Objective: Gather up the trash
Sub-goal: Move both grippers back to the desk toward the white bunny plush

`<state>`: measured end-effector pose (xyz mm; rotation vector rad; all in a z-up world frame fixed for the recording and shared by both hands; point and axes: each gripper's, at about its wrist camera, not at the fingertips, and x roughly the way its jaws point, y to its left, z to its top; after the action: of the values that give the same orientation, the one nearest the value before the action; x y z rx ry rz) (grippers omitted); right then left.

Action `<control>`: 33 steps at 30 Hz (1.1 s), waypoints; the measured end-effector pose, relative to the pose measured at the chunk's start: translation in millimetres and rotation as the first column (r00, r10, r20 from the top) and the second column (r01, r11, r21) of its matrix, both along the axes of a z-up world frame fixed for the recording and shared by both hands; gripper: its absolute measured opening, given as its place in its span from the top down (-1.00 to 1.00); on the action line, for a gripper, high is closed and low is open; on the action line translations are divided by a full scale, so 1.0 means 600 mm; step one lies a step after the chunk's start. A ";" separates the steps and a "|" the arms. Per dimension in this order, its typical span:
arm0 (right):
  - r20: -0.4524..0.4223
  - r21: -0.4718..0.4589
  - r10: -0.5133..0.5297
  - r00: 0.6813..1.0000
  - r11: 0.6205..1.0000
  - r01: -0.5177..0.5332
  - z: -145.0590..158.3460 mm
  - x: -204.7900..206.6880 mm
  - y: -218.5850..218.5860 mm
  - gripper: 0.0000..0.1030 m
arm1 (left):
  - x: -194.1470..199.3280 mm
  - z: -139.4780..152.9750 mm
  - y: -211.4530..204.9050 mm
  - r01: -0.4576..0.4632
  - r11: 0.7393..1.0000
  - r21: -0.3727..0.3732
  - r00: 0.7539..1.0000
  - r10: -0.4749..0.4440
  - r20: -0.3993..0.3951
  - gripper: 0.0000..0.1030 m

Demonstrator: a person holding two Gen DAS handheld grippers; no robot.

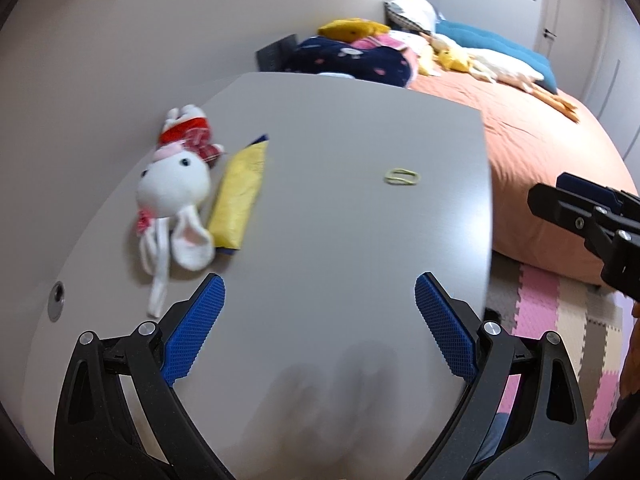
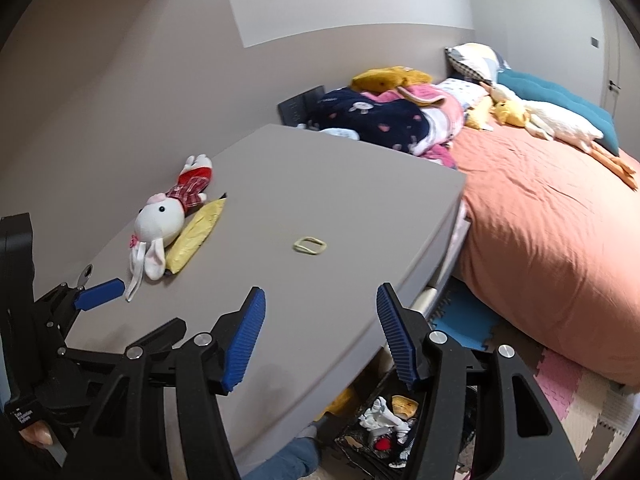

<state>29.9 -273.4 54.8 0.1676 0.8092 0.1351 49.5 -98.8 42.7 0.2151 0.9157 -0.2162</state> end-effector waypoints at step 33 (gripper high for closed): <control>-0.051 0.053 0.106 0.993 0.993 -0.103 -0.052 0.166 0.134 -0.15 | 0.226 -0.060 0.189 -0.237 0.972 -0.002 0.971 0.237 -0.015 -0.80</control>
<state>129.7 -192.9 23.9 0.1770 0.8686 0.2509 184.9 14.5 6.7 0.0995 0.9466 0.0020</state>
